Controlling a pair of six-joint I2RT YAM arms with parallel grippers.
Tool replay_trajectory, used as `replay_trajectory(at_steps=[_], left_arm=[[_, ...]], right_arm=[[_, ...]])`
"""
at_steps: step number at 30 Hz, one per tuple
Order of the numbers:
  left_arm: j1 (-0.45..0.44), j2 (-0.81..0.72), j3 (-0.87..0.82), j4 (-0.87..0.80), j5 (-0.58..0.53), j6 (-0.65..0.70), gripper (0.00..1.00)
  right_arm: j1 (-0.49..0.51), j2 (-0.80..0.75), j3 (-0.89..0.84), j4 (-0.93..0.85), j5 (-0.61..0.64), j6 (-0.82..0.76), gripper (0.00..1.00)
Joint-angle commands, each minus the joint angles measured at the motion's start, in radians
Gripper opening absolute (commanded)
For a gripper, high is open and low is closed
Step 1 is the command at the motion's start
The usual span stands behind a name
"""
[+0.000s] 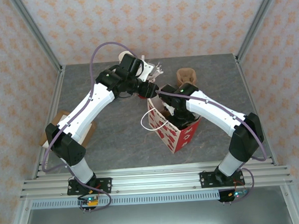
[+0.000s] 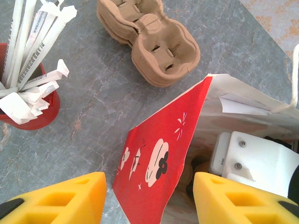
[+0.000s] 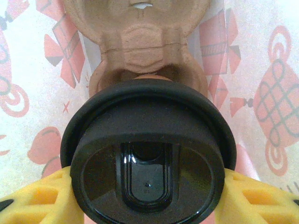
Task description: Pack the takeout coffee
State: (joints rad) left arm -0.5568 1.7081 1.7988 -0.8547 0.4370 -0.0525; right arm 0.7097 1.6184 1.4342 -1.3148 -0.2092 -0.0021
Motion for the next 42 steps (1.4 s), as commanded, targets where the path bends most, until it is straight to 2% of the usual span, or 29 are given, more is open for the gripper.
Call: replay_trajectory(at_steps=[1, 42], left_arm=[[-0.005, -0.034, 0.000, 0.000, -0.004, 0.008, 0.53], [-0.006, -0.036, -0.001, -0.006, -0.001, 0.011, 0.53]], right_arm=[[-0.007, 0.003, -0.008, 0.003, 0.014, -0.013, 0.45], [-0.006, 0.033, -0.002, -0.014, 0.057, -0.033, 0.44]])
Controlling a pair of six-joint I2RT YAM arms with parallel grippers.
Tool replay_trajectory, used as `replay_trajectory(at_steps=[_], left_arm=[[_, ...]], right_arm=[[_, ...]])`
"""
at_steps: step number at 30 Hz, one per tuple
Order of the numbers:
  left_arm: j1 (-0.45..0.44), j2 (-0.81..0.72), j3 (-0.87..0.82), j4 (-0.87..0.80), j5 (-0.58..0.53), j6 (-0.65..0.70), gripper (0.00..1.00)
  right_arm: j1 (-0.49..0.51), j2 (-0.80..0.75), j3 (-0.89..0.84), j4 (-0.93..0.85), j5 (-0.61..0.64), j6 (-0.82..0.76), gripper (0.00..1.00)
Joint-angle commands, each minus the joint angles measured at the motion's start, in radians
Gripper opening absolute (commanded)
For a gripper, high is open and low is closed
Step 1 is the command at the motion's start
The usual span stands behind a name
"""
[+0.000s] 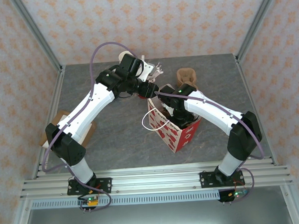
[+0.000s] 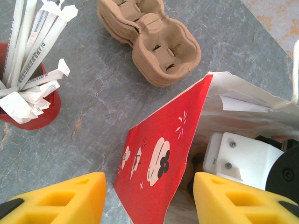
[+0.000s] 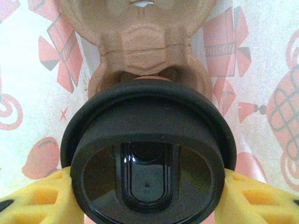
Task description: Pack the takeout coffee
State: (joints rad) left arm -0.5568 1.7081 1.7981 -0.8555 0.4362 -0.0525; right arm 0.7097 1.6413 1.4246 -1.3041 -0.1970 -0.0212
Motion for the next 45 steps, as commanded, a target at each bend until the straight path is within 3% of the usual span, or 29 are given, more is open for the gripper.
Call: replay_trajectory(at_steps=[1, 45], left_arm=[[-0.005, -0.035, -0.001, -0.005, 0.000, 0.011, 0.53], [-0.005, -0.053, -0.013, 0.001, 0.004, 0.010, 0.53]], right_arm=[[-0.006, 0.011, 0.006, -0.023, 0.046, -0.014, 0.44], [-0.039, 0.082, -0.108, 0.077, 0.058, -0.004, 0.43]])
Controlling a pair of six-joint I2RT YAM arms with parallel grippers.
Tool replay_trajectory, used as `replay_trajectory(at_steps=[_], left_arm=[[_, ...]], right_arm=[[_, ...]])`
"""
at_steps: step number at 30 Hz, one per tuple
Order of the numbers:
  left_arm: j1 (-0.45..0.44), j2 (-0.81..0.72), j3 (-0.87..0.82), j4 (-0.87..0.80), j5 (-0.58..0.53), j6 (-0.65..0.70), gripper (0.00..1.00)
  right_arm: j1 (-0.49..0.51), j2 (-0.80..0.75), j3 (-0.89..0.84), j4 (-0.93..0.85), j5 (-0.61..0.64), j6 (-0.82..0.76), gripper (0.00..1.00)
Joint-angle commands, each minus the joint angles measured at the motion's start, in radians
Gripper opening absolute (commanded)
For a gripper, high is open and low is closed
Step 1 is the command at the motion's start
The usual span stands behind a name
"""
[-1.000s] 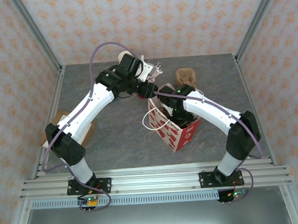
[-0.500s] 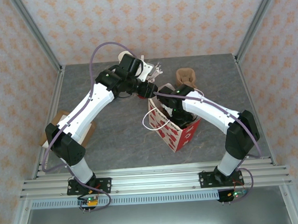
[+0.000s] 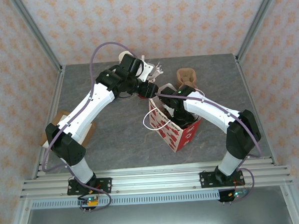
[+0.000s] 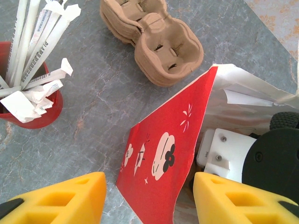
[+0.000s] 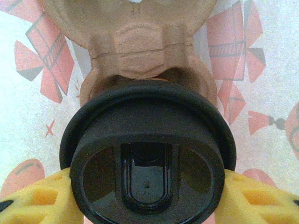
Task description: Pack the takeout coffee
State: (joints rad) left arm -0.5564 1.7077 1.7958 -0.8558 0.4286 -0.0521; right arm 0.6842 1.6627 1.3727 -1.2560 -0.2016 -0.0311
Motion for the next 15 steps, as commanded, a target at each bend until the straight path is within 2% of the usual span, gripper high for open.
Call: replay_trajectory(at_steps=[1, 10, 15], left_arm=[[-0.005, -0.054, -0.013, 0.003, 0.012, 0.009, 0.53], [-0.006, -0.052, -0.013, 0.006, 0.013, 0.009, 0.53], [-0.007, -0.052, -0.003, 0.006, 0.013, 0.005, 0.53]], right_arm=[[-0.014, 0.064, -0.062, 0.034, 0.065, 0.008, 0.43], [-0.014, 0.077, -0.045, 0.033, 0.068, 0.022, 0.46], [-0.011, 0.027, 0.029, 0.002, 0.040, 0.017, 0.65]])
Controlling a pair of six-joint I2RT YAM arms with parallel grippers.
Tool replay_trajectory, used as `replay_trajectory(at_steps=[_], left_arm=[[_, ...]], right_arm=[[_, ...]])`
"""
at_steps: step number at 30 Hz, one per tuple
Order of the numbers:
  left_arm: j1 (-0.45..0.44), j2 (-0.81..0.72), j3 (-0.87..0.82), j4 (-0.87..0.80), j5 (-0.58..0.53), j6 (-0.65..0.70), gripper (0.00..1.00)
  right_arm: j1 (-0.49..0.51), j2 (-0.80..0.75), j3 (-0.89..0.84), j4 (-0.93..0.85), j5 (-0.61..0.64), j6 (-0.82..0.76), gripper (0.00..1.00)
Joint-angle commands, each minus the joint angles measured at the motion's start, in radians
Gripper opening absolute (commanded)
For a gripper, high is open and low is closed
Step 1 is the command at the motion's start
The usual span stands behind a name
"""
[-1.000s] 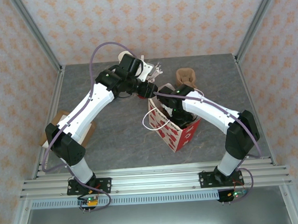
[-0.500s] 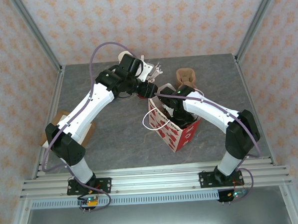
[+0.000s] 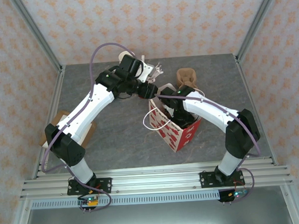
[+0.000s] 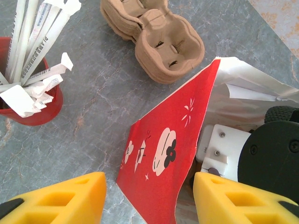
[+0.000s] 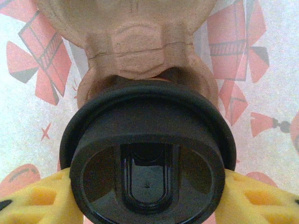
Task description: Pack the takeout coffee
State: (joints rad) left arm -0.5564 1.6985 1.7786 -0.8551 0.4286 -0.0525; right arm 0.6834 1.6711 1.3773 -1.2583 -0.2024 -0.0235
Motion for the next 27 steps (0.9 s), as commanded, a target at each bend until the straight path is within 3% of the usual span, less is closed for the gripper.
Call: replay_trajectory(at_steps=[1, 12, 27], left_arm=[[-0.006, -0.043, 0.016, 0.005, 0.013, 0.004, 0.53], [-0.006, -0.044, 0.039, -0.002, 0.024, -0.007, 0.57], [-0.006, -0.059, 0.078, 0.021, 0.002, -0.032, 0.64]], right_arm=[[-0.010, 0.011, 0.035, 0.000, 0.036, 0.008, 0.68], [0.014, -0.041, 0.142, -0.058, 0.024, 0.013, 0.89], [0.024, -0.101, 0.306, -0.119, 0.035, 0.023, 0.92]])
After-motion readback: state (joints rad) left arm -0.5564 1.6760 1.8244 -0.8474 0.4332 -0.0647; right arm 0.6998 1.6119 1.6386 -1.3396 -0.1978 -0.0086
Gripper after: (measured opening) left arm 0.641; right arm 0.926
